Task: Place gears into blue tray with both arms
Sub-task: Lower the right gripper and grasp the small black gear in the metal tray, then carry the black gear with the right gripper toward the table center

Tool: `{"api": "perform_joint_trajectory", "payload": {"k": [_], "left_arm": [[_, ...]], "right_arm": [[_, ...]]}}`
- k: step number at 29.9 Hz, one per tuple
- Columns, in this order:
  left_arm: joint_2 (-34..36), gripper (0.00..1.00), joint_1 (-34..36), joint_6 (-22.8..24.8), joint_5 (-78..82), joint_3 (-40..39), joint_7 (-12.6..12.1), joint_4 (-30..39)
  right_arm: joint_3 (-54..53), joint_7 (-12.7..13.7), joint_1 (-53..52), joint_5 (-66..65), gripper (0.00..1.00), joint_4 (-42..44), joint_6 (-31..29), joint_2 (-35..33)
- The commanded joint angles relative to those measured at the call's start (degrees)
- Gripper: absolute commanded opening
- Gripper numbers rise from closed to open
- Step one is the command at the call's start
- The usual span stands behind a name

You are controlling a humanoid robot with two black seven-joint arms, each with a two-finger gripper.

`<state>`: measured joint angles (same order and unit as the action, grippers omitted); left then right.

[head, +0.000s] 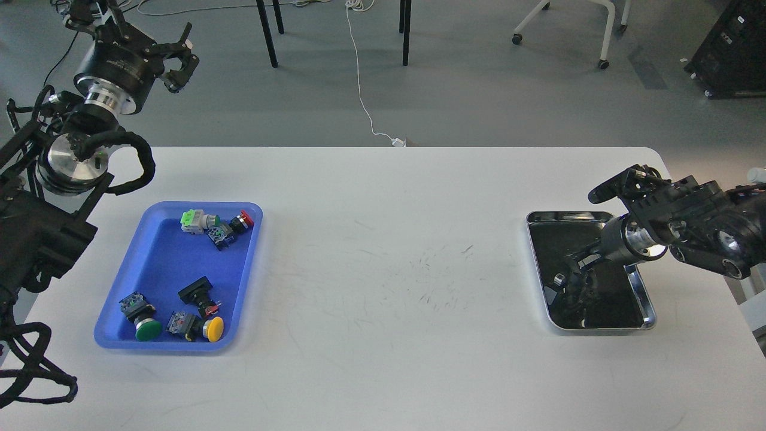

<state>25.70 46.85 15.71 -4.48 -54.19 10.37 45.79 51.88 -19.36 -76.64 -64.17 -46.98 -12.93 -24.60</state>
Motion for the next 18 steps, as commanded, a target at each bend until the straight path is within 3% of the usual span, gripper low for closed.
{"api": "perform_joint_trajectory", "payload": {"k": [1, 11, 18], "left_arm": [[0.1, 0.98, 0.0, -0.1, 0.0, -0.1, 0.0, 0.0], [1.3, 0.98, 0.0, 0.0, 0.0, 0.0, -0.1, 0.0], [1.3, 0.98, 0.0, -0.1, 0.0, -0.1, 0.0, 0.1]], "right_arm": [[0.1, -0.2, -0.1, -0.2, 0.12, 0.0, -0.1, -0.1], [-5.6, -0.2, -5.7, 0.4, 0.10, -3.4, 0.4, 0.1], [-9.2, -0.7, -11.6, 3.7, 0.10, -9.1, 1.6, 5.6]]}}
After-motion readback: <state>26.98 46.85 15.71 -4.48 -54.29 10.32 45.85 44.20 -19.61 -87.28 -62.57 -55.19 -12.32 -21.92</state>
